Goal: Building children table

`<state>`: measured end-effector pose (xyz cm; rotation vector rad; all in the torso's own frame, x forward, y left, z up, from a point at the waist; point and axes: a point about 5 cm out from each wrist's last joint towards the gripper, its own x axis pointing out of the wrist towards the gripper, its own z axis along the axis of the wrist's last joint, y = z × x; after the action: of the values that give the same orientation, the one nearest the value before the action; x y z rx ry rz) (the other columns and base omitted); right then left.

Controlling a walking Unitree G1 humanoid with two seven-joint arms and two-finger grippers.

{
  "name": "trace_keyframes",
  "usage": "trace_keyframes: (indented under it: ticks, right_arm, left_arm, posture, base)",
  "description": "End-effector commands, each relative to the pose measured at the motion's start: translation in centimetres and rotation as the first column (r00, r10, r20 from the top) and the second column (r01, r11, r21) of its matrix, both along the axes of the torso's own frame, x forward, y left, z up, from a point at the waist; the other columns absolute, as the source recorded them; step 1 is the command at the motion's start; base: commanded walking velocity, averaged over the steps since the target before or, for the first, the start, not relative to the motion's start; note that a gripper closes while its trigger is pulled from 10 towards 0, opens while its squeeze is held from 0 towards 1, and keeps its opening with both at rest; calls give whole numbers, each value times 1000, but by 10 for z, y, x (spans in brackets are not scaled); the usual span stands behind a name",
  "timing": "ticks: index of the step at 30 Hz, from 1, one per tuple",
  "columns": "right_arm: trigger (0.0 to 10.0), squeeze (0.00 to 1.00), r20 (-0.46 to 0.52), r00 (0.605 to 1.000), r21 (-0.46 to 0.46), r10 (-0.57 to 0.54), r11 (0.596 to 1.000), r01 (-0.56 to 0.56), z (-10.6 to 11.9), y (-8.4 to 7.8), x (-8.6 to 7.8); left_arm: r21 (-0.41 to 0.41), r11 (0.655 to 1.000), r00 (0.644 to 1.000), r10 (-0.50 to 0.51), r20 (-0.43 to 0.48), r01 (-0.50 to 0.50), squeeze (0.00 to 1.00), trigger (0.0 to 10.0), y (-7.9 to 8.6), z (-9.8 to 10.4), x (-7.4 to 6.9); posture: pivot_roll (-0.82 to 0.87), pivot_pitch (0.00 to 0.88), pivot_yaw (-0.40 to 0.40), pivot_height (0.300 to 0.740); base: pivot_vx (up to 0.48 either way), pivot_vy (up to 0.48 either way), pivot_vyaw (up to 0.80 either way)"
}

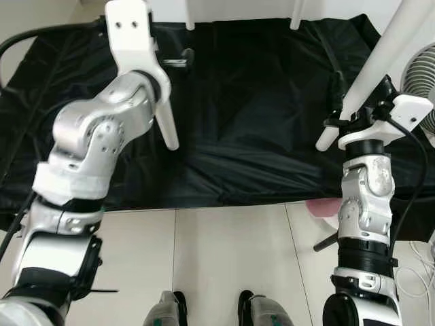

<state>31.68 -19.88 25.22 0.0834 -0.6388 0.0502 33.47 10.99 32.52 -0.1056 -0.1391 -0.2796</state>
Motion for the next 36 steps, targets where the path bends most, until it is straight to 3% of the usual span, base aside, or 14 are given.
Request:
trace_keyframes:
  ticks: [1, 4, 7, 9, 12, 15, 20, 22, 23, 26, 28, 36]
  right_arm:
    - [10000, 0, -109, 984, -32, 138, 989, -142, -22, 29, 7]
    - [10000, 0, -65, 984, -59, 168, 983, -172, -24, 30, -2]
    - [10000, 0, -58, 983, -56, 175, 982, -178, -24, 30, -4]
    - [10000, 0, 1, 990, -70, 139, 988, -139, -22, 28, -15]
    - [10000, 0, 1, 990, -70, 139, 988, -139, -22, 28, -15]
    - [10000, 0, 38, 998, -158, 50, 986, -44, -23, 27, -26]
    - [10000, 0, 29, 998, -155, 47, 987, -42, -26, 28, -27]
    - [10000, 0, 18, 999, -163, 49, 986, -45, -29, 29, -28]
    - [10000, 0, 18, 999, -163, 49, 986, -45, -29, 29, -28]
    - [10000, 0, 8, 998, -181, 65, 981, -62, -31, 30, -29]
    - [10000, 0, 8, 998, -181, 65, 981, -62, -31, 30, -29]
    - [10000, 0, -35, 994, -221, 101, 970, -106, -41, 35, -29]
  left_arm:
    - [98, 882, 884, -466, 45, 460, 0, 10000, -22, -1, -13]
    - [137, 879, 879, -469, 89, 456, 0, 10000, -6, -12, -25]
    - [148, 881, 881, -465, 92, 450, 0, 10000, -2, -15, -27]
    - [145, 900, 901, -426, 85, 412, 0, 10000, 13, -23, -32]
    - [145, 900, 901, -426, 85, 412, 0, 10000, 13, -23, -32]
    - [166, 945, 943, -306, 132, 283, 0, 10000, 35, -28, -35]
    - [150, 959, 957, -261, 127, 242, 0, 10000, 42, -35, -37]
    - [226, 961, 972, -193, 135, 159, 0, 10000, 46, -43, -41]
    - [226, 961, 972, -193, 135, 159, 0, 10000, 46, -43, -41]
    - [215, 964, 965, -194, 176, 155, 0, 10000, 48, -47, -59]
    - [215, 964, 965, -194, 176, 155, 0, 10000, 48, -47, -59]
    - [278, 960, 990, -67, 128, 29, 0, 10000, 75, -71, -67]
  posture:
    - [3, 178, 64, 740]
    - [-3, 191, 82, 740]
    - [-3, 191, 82, 740]
    - [-1, 203, 113, 740]
    - [-1, 203, 113, 740]
    - [2, 216, 128, 740]
    - [-1, 221, 129, 740]
    - [-7, 228, 120, 740]
    - [-7, 228, 120, 740]
    - [2, 237, 102, 740]
    - [2, 237, 102, 740]
    - [21, 240, 68, 740]
  base:
    - [0, 0, 0]
    - [0, 0, 0]
    - [0, 0, 0]
    - [0, 0, 0]
    - [0, 0, 0]
    - [0, 0, 0]
    - [0, 0, 0]
    - [0, 0, 0]
    - [0, 0, 0]
    - [0, 0, 0]
    - [0, 0, 0]
    - [0, 0, 0]
